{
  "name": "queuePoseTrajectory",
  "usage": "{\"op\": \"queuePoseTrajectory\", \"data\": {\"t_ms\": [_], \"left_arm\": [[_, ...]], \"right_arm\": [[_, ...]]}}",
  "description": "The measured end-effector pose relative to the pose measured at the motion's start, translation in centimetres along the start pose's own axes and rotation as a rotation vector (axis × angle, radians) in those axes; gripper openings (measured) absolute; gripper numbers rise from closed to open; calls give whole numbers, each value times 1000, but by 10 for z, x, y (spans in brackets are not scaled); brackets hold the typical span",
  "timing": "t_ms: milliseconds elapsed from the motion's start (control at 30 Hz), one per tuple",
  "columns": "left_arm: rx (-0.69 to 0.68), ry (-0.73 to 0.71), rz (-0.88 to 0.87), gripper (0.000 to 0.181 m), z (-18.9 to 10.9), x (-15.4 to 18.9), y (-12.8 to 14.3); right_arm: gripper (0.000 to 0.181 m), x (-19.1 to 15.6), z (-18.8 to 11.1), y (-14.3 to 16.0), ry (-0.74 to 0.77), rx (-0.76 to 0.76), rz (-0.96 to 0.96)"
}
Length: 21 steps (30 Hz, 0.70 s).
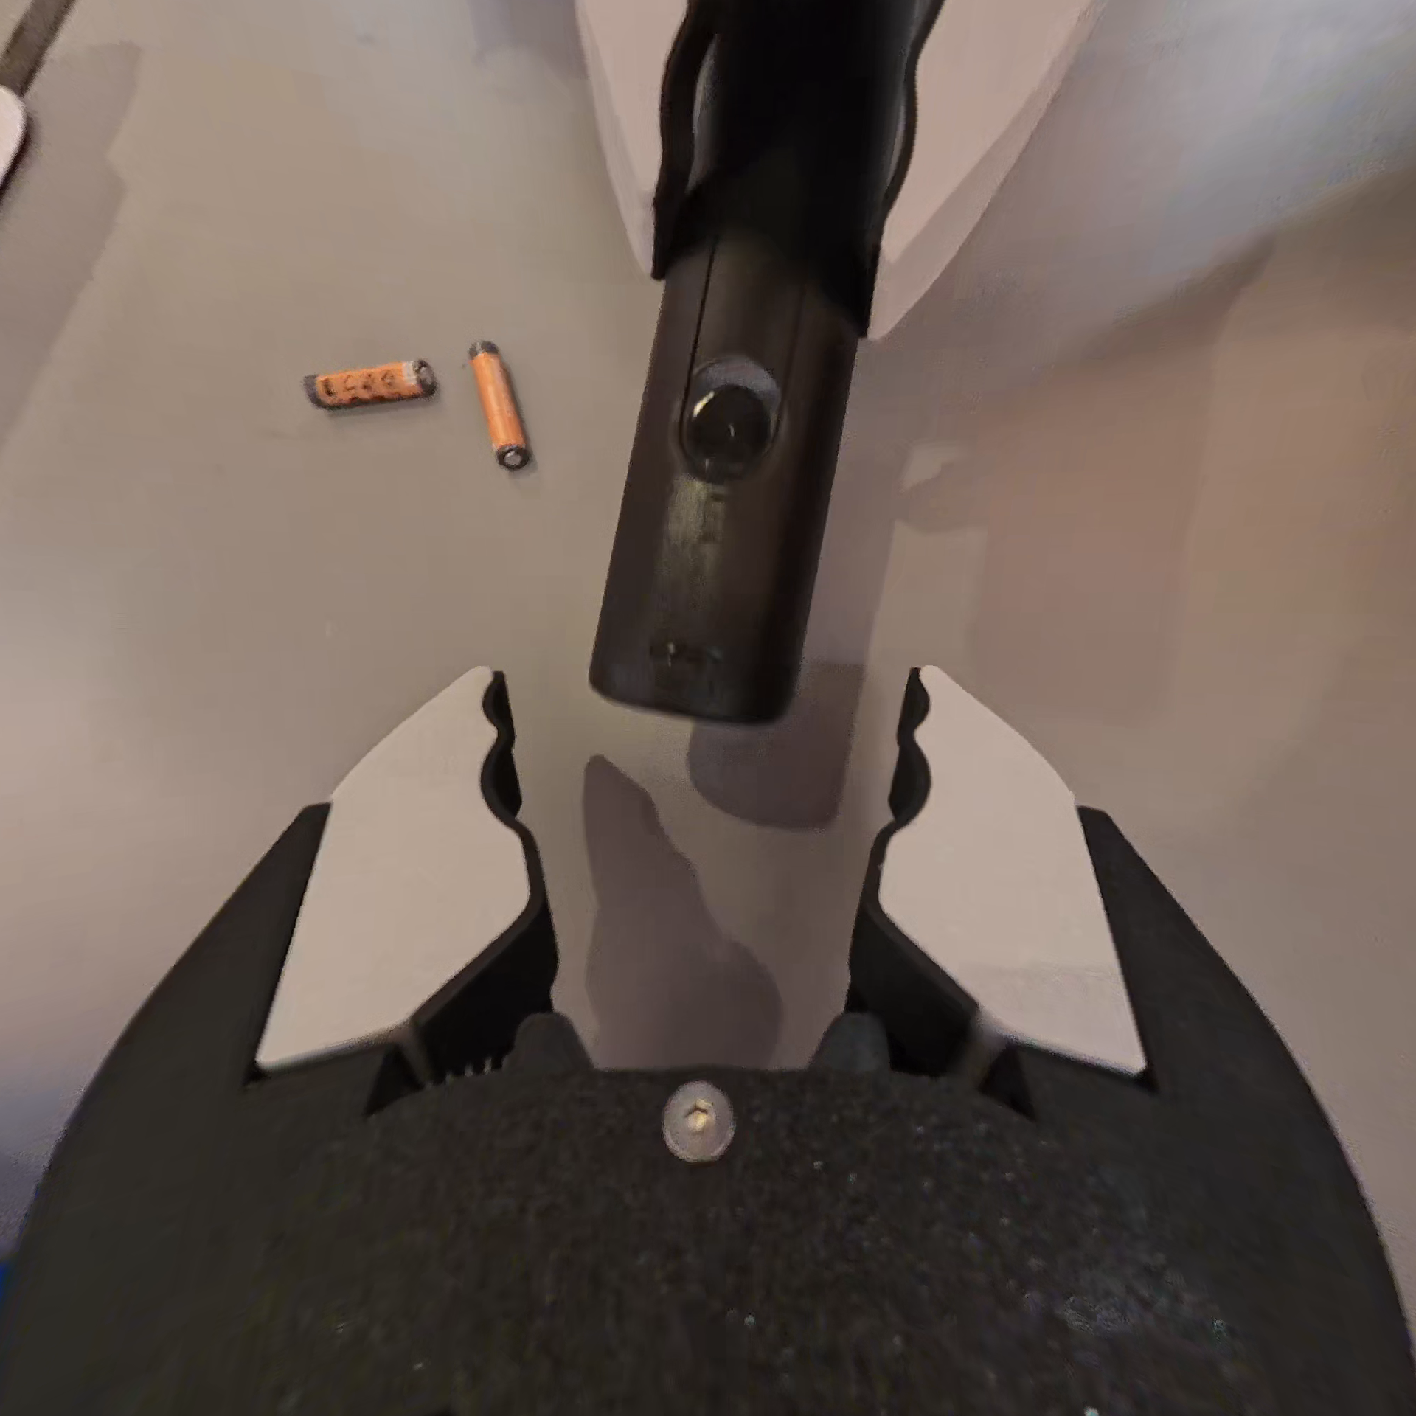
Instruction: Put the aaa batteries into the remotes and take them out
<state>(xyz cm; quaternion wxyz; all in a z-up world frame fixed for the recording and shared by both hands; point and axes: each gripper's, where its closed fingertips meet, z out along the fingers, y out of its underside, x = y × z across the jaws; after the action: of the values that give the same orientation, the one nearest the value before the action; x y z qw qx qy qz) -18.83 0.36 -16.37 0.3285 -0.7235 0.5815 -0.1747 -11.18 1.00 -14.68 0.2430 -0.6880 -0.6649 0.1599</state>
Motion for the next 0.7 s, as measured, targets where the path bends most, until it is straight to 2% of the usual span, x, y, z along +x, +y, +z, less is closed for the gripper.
{"op": "queuePoseTrajectory", "data": {"t_ms": [133,367,600,700], "left_arm": [[-19,42,87,91,14,-1,-16],[-40,129,113,62,32,-1,-26],[-37,169,79,62,44,1,-22],[20,196,16,61,42,1,-26]], "right_arm": [[47,-1,-8,-11,-9,9,-13],[47,6,-9,-17,-3,20,-6],[48,8,-4,-10,-34,-18,8],[51,15,-9,-14,23,22,-18]]}}
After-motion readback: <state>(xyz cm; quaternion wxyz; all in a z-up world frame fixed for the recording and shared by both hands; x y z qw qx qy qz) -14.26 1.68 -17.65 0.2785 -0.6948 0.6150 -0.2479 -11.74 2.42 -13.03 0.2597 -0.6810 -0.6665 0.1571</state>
